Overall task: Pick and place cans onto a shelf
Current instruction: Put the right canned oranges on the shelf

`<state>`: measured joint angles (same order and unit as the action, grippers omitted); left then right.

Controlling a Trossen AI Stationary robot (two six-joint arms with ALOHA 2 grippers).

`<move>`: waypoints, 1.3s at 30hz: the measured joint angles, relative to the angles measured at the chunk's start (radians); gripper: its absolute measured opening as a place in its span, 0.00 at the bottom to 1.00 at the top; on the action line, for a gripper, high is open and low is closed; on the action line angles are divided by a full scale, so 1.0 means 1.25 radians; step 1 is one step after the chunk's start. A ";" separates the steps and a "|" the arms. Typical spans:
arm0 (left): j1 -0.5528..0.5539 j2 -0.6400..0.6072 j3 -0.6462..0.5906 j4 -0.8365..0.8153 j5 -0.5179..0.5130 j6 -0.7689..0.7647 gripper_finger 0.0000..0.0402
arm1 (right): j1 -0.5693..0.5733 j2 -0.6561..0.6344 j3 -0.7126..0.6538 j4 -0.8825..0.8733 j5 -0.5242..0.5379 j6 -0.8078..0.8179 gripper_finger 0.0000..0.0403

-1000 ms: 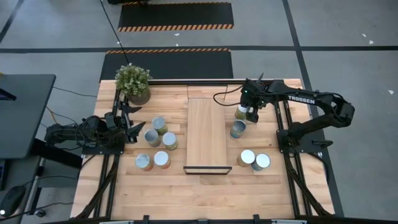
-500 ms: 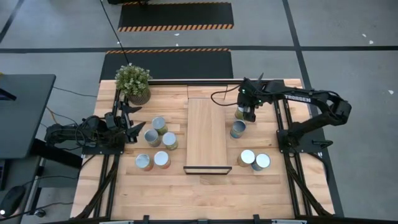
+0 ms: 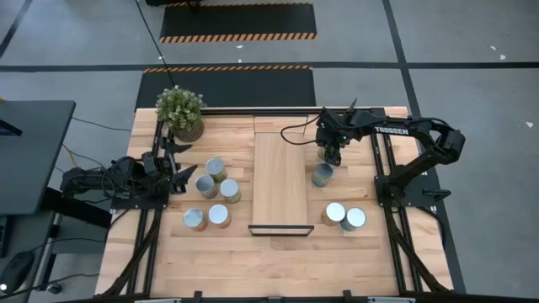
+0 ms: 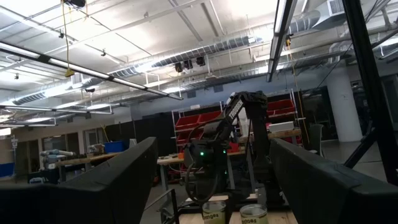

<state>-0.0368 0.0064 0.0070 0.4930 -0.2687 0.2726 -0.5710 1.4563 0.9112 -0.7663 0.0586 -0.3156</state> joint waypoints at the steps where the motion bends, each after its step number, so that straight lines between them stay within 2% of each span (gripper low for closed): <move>1: 0.000 0.000 0.000 0.000 0.000 0.000 0.79 | 0.002 0.000 0.018 -0.022 0.001 0.022 0.80; 6: 0.000 0.000 0.000 0.000 0.000 0.000 0.79 | 0.025 -0.001 0.158 -0.136 0.000 0.202 0.84; 9: 0.000 0.000 0.000 0.000 0.000 0.000 0.79 | 0.041 -0.001 0.240 -0.159 -0.006 0.327 0.87; 13: 0.000 0.000 0.000 0.000 0.000 0.000 0.79 | 0.085 -0.001 0.285 -0.161 -0.008 0.378 0.86; 19: 0.000 0.000 0.000 0.004 0.000 0.000 0.79 | 0.172 0.016 0.289 -0.080 -0.013 0.428 0.85; 24: 0.000 0.000 0.000 0.008 0.000 0.000 0.79 | 0.231 0.102 0.346 -0.075 -0.022 0.400 0.84; 31: 0.000 0.000 0.000 0.003 0.000 -0.006 0.79 | 0.251 0.245 0.505 -0.186 0.001 0.275 0.84; 39: 0.000 0.000 0.000 -0.002 0.000 -0.006 0.79 | 0.235 0.332 0.526 -0.210 -0.003 0.157 0.89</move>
<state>-0.0368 0.0065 0.0071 0.4901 -0.2687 0.2647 -0.2772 1.8712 1.5692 -1.0288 0.0543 -0.1192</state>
